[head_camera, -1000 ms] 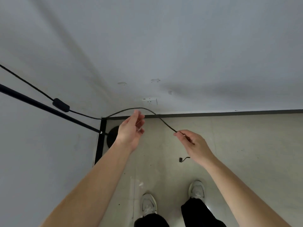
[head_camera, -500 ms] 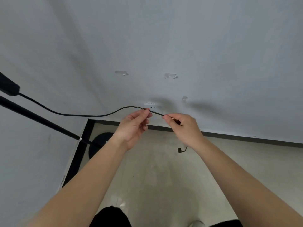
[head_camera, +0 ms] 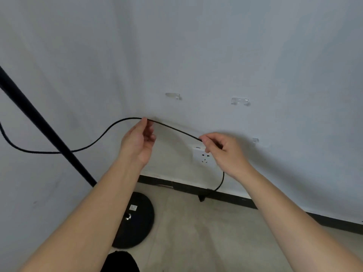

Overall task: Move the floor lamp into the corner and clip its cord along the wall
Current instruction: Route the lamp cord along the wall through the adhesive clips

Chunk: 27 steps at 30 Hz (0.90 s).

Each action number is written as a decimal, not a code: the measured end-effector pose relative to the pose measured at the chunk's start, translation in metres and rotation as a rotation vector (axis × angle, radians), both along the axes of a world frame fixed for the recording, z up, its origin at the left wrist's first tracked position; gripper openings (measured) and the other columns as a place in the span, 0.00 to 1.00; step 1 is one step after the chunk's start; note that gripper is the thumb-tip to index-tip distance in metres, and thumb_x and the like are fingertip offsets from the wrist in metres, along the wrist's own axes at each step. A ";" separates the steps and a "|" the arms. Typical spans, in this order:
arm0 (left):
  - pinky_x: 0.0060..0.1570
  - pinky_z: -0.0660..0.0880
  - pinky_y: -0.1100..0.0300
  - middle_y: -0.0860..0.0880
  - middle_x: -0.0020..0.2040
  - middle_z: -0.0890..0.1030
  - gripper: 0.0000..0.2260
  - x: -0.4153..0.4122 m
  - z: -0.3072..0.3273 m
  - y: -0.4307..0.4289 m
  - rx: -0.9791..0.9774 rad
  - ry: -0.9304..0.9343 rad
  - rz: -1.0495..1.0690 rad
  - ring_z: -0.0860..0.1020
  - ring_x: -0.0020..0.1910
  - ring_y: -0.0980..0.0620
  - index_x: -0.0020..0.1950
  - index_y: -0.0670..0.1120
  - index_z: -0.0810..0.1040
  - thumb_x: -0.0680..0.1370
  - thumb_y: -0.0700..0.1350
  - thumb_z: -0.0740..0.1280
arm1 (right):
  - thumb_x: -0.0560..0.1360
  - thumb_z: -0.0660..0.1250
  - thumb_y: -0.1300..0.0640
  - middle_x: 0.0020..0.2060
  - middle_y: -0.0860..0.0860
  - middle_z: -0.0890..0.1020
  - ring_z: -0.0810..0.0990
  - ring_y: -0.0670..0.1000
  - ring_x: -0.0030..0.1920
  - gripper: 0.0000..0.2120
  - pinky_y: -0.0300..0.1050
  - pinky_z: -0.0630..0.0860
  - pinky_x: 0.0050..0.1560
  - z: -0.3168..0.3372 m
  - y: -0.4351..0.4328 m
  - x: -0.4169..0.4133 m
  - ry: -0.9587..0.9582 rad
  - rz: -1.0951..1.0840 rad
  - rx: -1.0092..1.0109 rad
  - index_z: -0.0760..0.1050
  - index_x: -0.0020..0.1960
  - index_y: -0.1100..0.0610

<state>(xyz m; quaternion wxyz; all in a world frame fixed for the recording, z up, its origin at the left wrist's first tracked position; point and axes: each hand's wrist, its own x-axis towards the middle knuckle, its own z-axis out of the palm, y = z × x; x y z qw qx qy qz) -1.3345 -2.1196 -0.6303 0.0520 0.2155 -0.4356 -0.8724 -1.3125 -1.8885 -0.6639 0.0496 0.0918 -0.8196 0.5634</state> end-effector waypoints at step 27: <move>0.38 0.81 0.63 0.45 0.41 0.84 0.06 -0.016 0.048 0.028 0.160 0.094 -0.188 0.84 0.36 0.54 0.50 0.40 0.80 0.81 0.42 0.67 | 0.78 0.67 0.53 0.45 0.47 0.87 0.84 0.51 0.45 0.07 0.48 0.80 0.44 0.117 -0.063 -0.037 0.462 -0.180 0.553 0.83 0.51 0.52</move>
